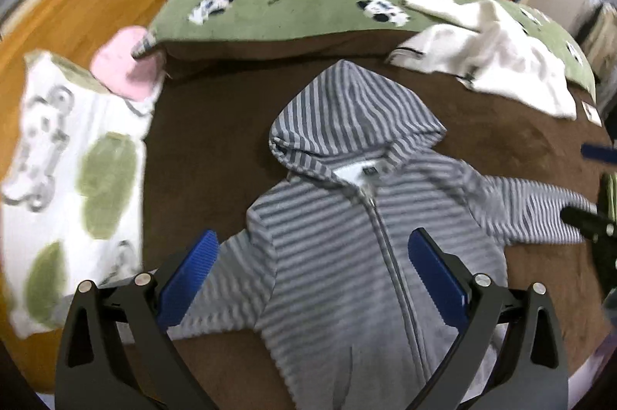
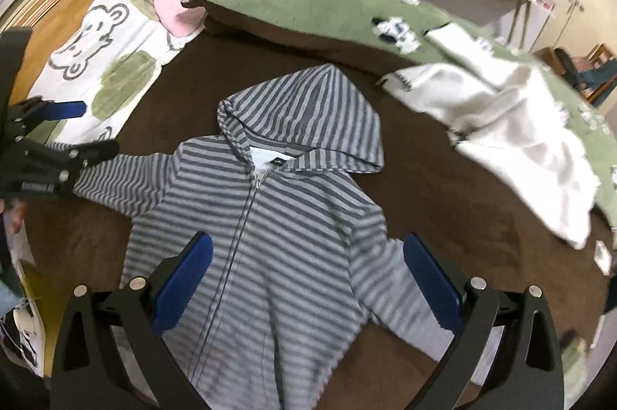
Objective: Fold large clothes
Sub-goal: 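Lower both tools onto the hoodie body and close them on the fabric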
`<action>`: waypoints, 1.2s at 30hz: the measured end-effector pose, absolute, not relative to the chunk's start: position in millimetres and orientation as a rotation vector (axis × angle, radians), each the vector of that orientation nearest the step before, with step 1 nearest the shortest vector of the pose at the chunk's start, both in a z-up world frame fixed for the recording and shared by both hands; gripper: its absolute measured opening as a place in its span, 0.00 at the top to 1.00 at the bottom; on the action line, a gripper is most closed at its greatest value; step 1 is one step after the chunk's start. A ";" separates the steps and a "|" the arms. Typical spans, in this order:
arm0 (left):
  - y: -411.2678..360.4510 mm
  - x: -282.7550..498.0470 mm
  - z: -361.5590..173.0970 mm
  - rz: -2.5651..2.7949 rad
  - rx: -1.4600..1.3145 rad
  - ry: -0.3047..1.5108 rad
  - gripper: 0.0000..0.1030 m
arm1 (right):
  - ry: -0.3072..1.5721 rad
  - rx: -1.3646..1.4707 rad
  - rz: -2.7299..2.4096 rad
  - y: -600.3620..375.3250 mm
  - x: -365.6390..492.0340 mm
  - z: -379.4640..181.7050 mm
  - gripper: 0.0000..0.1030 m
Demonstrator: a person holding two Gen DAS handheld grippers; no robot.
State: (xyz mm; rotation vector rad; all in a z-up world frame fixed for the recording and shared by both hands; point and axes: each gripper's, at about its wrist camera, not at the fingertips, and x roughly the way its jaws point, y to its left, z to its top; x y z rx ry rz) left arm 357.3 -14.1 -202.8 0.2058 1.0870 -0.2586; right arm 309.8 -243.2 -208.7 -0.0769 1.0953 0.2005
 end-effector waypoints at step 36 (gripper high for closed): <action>-45.2 622.5 -443.7 -0.435 0.206 1.236 0.09 | 1.082 0.062 0.288 -323.1 576.1 -446.0 0.39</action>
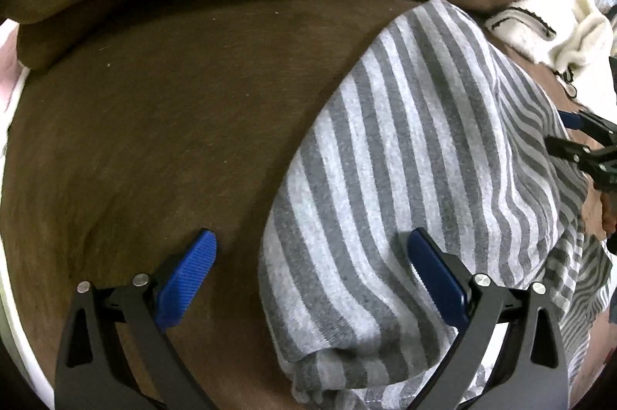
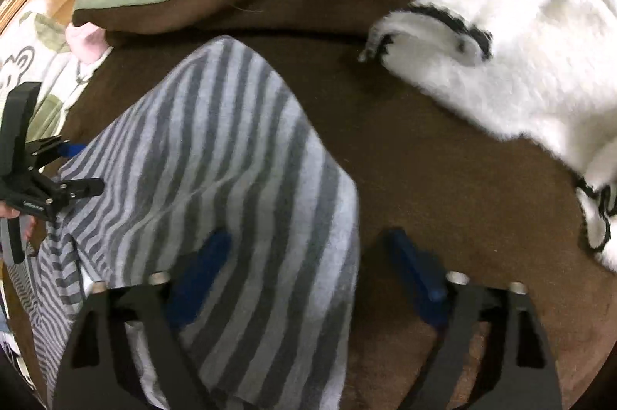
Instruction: Fold large clothes
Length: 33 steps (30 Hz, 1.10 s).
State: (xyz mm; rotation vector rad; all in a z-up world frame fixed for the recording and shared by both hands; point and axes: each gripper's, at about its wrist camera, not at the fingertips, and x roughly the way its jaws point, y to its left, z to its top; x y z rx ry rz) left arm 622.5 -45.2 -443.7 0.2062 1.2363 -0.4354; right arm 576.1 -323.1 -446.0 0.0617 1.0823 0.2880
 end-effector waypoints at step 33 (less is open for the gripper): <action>-90.0 457.7 -358.0 -0.305 0.457 0.685 0.86 | 0.807 -0.102 0.314 -278.1 452.7 -357.8 0.88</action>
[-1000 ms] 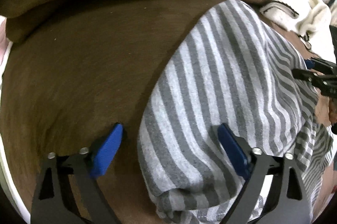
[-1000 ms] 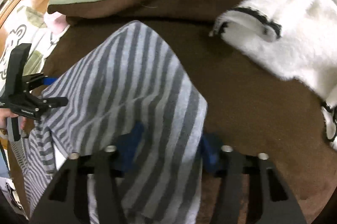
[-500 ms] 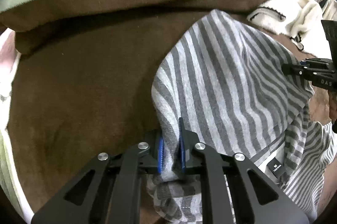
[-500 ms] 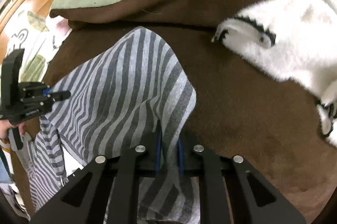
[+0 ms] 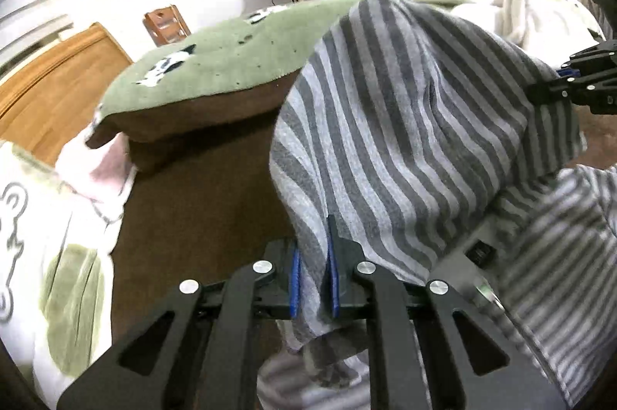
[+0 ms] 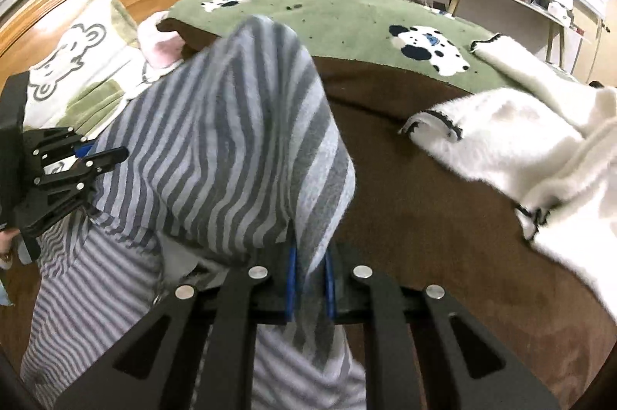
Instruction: Fold large clothes
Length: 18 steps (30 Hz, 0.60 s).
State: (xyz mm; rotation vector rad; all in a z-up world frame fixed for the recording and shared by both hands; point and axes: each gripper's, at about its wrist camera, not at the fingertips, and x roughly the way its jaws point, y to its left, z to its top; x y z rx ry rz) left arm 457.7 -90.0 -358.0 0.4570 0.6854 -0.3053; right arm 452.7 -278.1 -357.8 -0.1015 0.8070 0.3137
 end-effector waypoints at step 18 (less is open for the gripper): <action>-47.3 361.8 -406.1 -0.296 0.568 0.869 0.76 | 0.983 -0.229 0.320 -266.7 329.4 -430.6 0.88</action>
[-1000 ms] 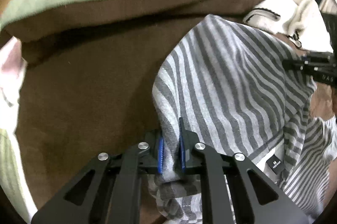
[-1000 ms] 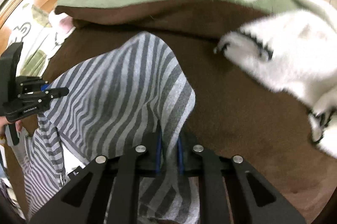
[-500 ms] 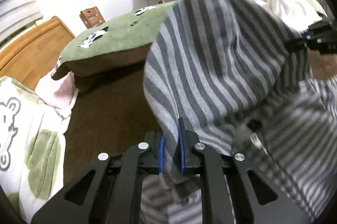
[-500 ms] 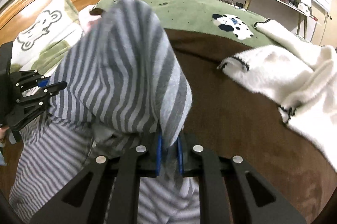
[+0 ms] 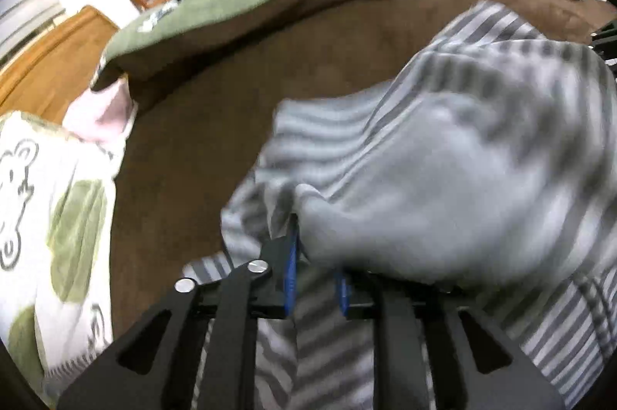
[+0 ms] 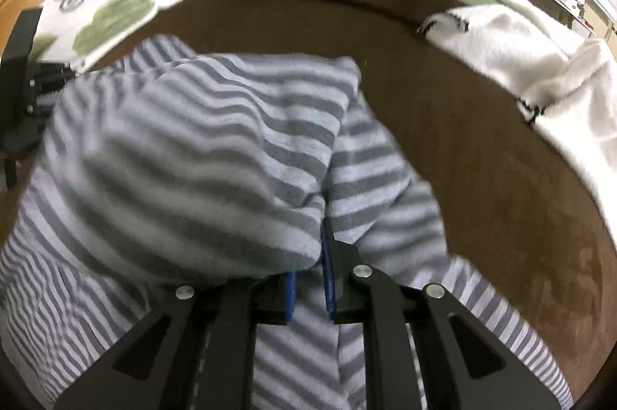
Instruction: Fold large clothes
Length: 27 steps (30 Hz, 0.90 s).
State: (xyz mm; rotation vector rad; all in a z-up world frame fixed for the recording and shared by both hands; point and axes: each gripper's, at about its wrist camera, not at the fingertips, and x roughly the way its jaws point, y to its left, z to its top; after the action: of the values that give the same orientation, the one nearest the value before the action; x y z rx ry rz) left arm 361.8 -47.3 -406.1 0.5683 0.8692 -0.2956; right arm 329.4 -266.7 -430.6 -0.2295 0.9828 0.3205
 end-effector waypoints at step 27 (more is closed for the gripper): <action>-83.7 349.9 -309.9 -0.350 0.287 0.812 0.06 | 0.894 -0.109 0.265 -242.9 354.0 -356.6 0.19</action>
State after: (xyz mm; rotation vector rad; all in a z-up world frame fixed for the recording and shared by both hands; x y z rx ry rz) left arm 349.9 -83.7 -309.9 0.2874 0.8118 -0.3504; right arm 354.0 -242.9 -356.6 -0.1085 0.8936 0.2645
